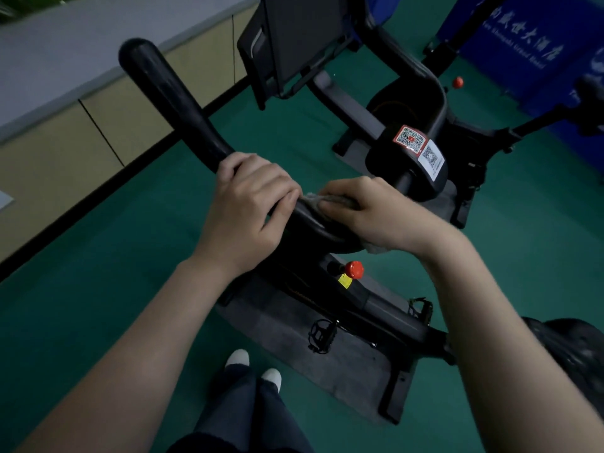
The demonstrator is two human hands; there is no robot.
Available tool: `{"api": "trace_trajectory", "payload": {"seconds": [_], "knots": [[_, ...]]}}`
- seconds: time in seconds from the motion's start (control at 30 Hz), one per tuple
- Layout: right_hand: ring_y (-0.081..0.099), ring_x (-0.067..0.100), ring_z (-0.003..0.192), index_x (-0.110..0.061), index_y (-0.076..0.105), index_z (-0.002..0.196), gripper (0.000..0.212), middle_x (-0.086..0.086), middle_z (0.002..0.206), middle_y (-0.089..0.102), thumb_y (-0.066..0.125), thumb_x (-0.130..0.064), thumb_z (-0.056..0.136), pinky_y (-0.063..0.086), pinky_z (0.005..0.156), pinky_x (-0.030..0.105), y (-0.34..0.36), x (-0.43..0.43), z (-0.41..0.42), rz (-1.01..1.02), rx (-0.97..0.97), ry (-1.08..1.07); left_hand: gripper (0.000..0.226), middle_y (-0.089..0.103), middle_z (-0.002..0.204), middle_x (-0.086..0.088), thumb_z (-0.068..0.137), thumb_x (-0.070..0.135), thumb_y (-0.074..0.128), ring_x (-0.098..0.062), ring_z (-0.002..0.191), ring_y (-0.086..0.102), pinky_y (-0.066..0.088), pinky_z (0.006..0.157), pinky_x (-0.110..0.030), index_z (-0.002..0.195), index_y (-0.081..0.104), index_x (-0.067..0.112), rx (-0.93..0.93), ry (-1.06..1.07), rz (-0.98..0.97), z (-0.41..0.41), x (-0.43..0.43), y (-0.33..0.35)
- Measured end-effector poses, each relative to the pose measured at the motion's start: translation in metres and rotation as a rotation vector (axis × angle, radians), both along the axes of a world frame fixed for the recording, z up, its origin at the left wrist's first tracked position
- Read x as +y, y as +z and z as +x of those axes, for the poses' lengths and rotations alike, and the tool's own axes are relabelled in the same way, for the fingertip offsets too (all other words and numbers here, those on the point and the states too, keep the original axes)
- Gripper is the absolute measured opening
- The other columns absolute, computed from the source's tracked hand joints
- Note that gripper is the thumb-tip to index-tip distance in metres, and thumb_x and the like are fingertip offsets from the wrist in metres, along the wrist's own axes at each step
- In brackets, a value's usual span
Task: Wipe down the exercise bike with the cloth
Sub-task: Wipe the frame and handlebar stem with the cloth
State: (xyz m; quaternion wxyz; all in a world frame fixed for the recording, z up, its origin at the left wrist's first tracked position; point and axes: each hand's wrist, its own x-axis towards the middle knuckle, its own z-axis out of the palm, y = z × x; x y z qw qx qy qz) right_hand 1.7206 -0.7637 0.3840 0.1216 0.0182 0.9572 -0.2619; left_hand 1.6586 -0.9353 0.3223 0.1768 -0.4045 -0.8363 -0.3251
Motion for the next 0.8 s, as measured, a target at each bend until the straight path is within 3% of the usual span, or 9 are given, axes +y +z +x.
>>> {"api": "trace_trajectory", "payload": {"seconds": [0.07, 0.2, 0.53, 0.7, 0.8], "knots": [[0.055, 0.013, 0.076, -0.016, 0.066, 0.095, 0.014, -0.004, 0.078, 0.062, 0.053, -0.021, 0.097, 0.044, 0.072, 0.025, 0.004, 0.009, 0.002, 0.043, -0.040, 0.062, 0.026, 0.065, 0.083, 0.003, 0.096, 0.017, 0.046, -0.019, 0.087, 0.057, 0.025, 0.096, -0.030, 0.079, 0.066, 0.014, 0.003, -0.008, 0.002, -0.001, -0.001, 0.000], [0.056, 0.014, 0.091, -0.010, 0.068, 0.103, 0.015, 0.001, 0.096, 0.062, 0.057, -0.013, 0.093, 0.043, 0.084, 0.023, 0.007, 0.014, 0.011, 0.071, 0.006, 0.085, 0.025, 0.065, 0.083, 0.003, 0.095, 0.017, 0.046, -0.021, 0.088, 0.057, 0.025, 0.096, -0.032, 0.080, 0.066, 0.013, 0.008, -0.020, -0.002, -0.002, -0.002, -0.001], [0.056, 0.024, 0.098, -0.003, 0.069, 0.102, 0.016, 0.009, 0.099, 0.064, 0.059, -0.005, 0.090, 0.043, 0.088, 0.033, -0.006, 0.013, 0.023, 0.075, 0.247, -0.195, 0.026, 0.066, 0.084, 0.003, 0.095, 0.017, 0.045, -0.021, 0.086, 0.059, 0.024, 0.097, -0.032, 0.081, 0.067, 0.014, 0.036, -0.018, -0.008, -0.006, -0.001, -0.006], [0.056, 0.020, 0.100, -0.007, 0.070, 0.105, 0.018, 0.004, 0.100, 0.064, 0.062, -0.006, 0.089, 0.044, 0.089, 0.030, -0.011, 0.011, 0.032, 0.031, 0.231, -0.133, 0.027, 0.066, 0.084, 0.002, 0.095, 0.018, 0.045, -0.023, 0.087, 0.059, 0.023, 0.098, -0.032, 0.081, 0.067, 0.014, 0.034, 0.001, -0.003, -0.006, 0.000, -0.005], [0.055, 0.025, 0.103, -0.004, 0.070, 0.104, 0.018, 0.008, 0.105, 0.064, 0.060, -0.002, 0.089, 0.043, 0.092, 0.030, -0.014, 0.022, 0.030, 0.046, 0.321, -0.212, 0.026, 0.066, 0.084, 0.002, 0.095, 0.018, 0.046, -0.023, 0.087, 0.059, 0.023, 0.098, -0.032, 0.081, 0.067, 0.013, 0.025, 0.003, -0.020, -0.005, -0.001, -0.003]]}}
